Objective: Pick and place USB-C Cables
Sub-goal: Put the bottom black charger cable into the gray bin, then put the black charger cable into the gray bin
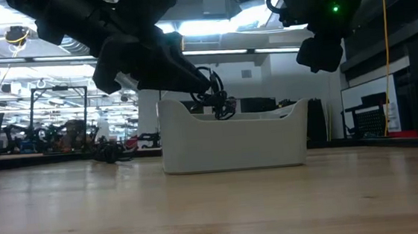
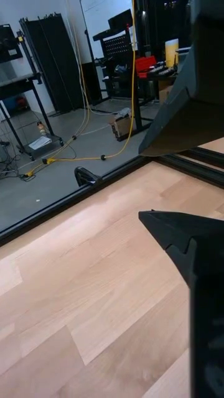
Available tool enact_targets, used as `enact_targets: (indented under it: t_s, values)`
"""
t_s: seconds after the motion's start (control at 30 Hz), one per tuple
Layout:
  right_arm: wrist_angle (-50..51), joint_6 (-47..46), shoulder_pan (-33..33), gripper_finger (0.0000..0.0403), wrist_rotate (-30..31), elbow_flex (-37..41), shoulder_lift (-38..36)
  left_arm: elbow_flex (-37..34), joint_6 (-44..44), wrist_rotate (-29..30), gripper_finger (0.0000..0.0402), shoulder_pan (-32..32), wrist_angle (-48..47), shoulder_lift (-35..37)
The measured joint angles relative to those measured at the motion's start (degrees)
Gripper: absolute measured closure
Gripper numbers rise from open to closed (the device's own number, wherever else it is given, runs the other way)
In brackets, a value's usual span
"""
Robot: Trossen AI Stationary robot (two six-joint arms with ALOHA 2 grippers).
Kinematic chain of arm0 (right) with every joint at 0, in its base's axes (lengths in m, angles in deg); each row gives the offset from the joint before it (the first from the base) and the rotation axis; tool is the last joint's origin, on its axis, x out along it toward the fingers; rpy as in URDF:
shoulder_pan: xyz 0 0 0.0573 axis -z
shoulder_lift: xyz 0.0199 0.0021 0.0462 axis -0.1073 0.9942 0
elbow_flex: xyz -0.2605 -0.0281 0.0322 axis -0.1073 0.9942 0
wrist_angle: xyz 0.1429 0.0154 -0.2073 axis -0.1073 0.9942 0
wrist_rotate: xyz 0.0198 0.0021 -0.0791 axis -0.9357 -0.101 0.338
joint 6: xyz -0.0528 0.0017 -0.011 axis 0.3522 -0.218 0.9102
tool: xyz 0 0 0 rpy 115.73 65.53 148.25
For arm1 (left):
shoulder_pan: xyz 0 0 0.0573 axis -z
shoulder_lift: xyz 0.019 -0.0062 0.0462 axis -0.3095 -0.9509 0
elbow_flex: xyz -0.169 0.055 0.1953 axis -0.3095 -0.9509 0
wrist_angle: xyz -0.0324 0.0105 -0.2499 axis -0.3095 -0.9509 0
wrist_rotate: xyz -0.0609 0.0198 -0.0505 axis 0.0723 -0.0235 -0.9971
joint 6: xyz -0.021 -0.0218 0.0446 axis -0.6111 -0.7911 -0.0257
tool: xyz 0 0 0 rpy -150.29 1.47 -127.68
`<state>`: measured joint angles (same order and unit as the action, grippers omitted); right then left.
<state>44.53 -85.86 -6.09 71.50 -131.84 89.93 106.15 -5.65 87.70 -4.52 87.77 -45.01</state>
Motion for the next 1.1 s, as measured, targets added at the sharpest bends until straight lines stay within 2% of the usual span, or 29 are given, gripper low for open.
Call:
enact_targets:
  t_s: [0.07, 0.23, 0.37, 0.43, 0.53, 0.7, 0.77, 0.83, 1.0, 1.1]
  values:
    - [-0.01, -0.01, 0.0, 0.0244, 0.0, 0.0, 0.0, 0.0, -2.25, 0.75, 0.0307, 0.01, 0.0, 0.0]
    - [-0.01, -0.01, 0.0, 0.0244, -0.02, 0.0, 0.0, 0.0, -12.43, 7.52, 0.0307, -0.03, -0.08, 0.02]
    - [-0.01, -0.01, 0.0, 0.0244, -0.02, 0.0, 0.0, 0.0, -8.71, 7.7, 0.0307, 0.16, -0.6, 0.02]
    - [-0.01, -0.01, 0.0, 0.0244, -0.02, 0.0, 0.0, 0.0, -8.51, 9.58, 0.0307, 0.23, -0.44, 0.02]
    - [0.02, -0.01, 0.02, 0.0244, -0.02, 0.0, 0.0, -0.07, -9.98, 17.57, 0.0307, 0.17, -0.17, 0.86]
    - [-0.01, 0.04, 0.0, 0.0244, -0.02, 0.0, 0.0, -0.08, -16.83, 37.94, 0.0307, 0.2, -0.59, 1.34]
    - [-0.01, 0.06, 0.0, 0.0244, -0.03, 0.0, 0.0, -0.07, -20.43, 43.41, 0.0307, -0.37, -2.46, 2.45]
    - [0.01, 0.19, 0.02, 0.0244, -0.64, 0.0, 0.0, -0.11, -24.11, 42.63, 0.0307, -1.83, -7.51, 5.22]
    - [0.02, 0.25, 0.0, 0.0244, -1.22, 0.0, 0.0, 0.0, -37.6, 26.94, 0.0308, -10.06, -24.9, 14.55]
    - [0.02, 0.29, 0.0, 0.0244, -1.4, 0.0, 0.0, -0.04, -42.99, 22.58, 0.0308, -17.18, -36.49, 19.08]
